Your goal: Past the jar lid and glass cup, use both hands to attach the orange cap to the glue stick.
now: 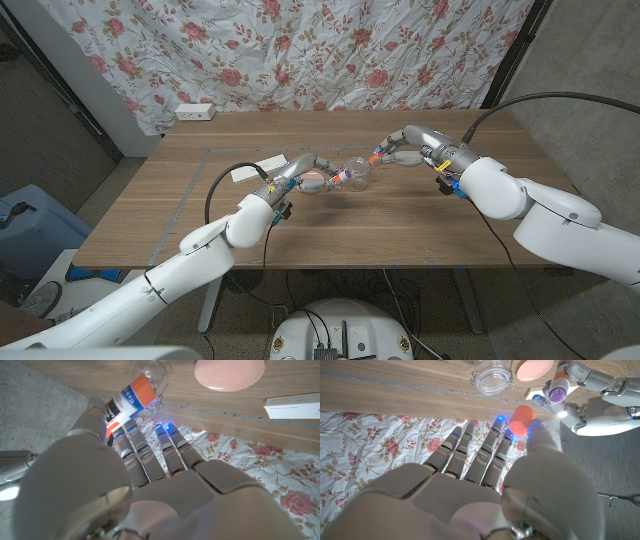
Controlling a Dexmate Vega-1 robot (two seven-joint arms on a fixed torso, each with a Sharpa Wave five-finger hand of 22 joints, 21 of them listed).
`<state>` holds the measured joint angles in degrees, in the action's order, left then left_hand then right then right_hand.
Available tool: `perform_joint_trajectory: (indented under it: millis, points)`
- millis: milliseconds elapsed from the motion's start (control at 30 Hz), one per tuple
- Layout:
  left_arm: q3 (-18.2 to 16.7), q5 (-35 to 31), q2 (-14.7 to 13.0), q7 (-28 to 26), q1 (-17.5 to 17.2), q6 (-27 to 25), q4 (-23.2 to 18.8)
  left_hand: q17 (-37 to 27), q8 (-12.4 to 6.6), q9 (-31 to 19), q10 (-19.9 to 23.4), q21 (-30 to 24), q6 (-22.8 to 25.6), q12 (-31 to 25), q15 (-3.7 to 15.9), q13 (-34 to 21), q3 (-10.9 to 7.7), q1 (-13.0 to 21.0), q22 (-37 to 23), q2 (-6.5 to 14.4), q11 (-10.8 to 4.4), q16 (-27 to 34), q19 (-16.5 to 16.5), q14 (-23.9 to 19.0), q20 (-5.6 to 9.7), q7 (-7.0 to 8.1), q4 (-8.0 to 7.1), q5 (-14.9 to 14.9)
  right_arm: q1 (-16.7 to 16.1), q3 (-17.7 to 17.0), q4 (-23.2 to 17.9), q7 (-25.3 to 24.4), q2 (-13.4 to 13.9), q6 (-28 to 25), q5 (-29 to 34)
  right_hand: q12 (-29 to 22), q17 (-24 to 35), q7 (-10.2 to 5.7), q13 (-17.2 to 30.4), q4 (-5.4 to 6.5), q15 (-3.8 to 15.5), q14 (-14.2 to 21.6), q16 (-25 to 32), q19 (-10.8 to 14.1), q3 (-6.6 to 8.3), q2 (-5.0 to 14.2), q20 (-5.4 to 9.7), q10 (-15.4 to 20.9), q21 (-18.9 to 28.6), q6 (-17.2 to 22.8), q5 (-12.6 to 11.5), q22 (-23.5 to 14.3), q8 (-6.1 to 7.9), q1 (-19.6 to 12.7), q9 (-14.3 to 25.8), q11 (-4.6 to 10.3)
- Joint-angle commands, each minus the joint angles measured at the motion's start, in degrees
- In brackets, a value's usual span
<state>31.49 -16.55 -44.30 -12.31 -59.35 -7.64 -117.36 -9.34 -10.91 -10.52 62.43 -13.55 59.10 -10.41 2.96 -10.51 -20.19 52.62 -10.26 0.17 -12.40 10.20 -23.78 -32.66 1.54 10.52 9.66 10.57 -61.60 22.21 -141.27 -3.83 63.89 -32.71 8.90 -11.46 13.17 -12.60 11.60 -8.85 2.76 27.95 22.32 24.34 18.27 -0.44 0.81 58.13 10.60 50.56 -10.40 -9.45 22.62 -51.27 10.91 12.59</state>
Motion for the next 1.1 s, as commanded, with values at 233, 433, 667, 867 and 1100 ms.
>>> perform_joint_trajectory:
  millis: [233, 433, 667, 867, 1100]
  points:
    - [0.9, 0.6, 1.7, -0.6, 1.1, 0.7, 1.7, -0.2, -0.40, -0.2, 0.2, 0.2, 2.9, -0.4, 7.05, -0.3, -0.89, -1.4, -0.2, 1.8, -0.41, 0.1, -0.3, -0.6, 0.31, -1.06, -0.16, 0.4, 2.3, 6.2, -1.7, -0.9, -3.6, -4.7, 6.0, 0.1, 0.3, -0.04, 0.2, 0.11, 7.54, 0.3, 0.6, 0.1, -0.34, 0.53, -0.15, 0.2, 0.1, 0.1, 0.2, -0.1, -0.28, -0.5, -0.1, 0.08]
    - [1.3, 0.7, 2.2, -0.6, 1.6, 0.4, 2.2, -0.2, -0.40, -0.2, 0.2, 0.2, 2.9, -0.4, 7.09, -0.3, -0.98, -1.4, -0.2, 1.8, -0.41, 0.1, -0.3, -0.6, 0.28, -1.10, -0.16, 0.4, 2.6, 7.3, -1.5, -0.8, -4.4, -5.1, 7.0, 0.1, 0.3, -0.05, 0.2, 0.07, 7.56, 0.4, 0.6, 0.1, -0.39, 0.57, -0.19, 0.2, 0.1, 0.0, 0.2, -0.1, -0.46, -0.5, -0.2, 0.07]
    - [1.1, 1.5, 2.2, -0.5, 2.1, 0.9, 2.7, -0.2, -0.43, -0.2, 0.2, 0.3, 3.0, -0.4, 7.13, -0.3, -1.08, -1.5, -0.2, 1.9, -0.41, 0.1, -0.3, -0.7, 0.26, -1.09, -0.17, 0.4, 3.9, 9.9, -1.4, -0.8, -6.5, -7.0, 9.8, 0.2, 0.4, -0.05, 0.2, 0.04, 7.56, 0.3, 0.7, 0.1, -0.48, 0.55, -0.16, 0.0, 0.1, -0.1, 0.2, -0.1, -0.68, -0.6, -0.3, 0.06]
    - [1.4, 1.5, 2.6, -0.7, 2.5, 1.2, 3.2, -0.2, -0.43, -0.2, 0.2, 0.3, 3.0, -0.4, 7.15, -0.3, -1.17, -1.5, -0.2, 1.9, -0.41, 0.1, -0.3, -0.8, 0.23, -1.18, -0.16, 0.4, 4.9, 11.9, -0.8, -0.8, -8.5, -8.6, 11.9, 0.2, 0.4, -0.05, 0.2, -0.02, 7.59, 0.3, 0.7, 0.2, -0.52, 0.56, -0.19, -0.1, 0.2, -0.1, 0.2, -0.1, -0.87, -0.7, -0.3, 0.07]
    - [1.5, 1.5, 2.6, -0.7, 2.6, 0.8, 3.1, -0.2, -0.46, -0.2, 0.3, 0.3, 3.1, -0.4, 7.12, -0.3, -1.21, -1.6, -0.2, 1.9, -0.40, 0.1, -0.3, -0.8, 0.27, -1.18, -0.15, 0.4, 5.7, 12.7, -0.2, -0.2, -9.3, -8.6, 12.6, 0.2, 0.4, -0.04, 0.2, -0.07, 7.58, 0.2, 0.7, 0.3, -0.59, 0.52, -0.24, -0.1, 0.2, -0.2, 0.3, -0.1, -1.04, -0.8, -0.3, 0.07]
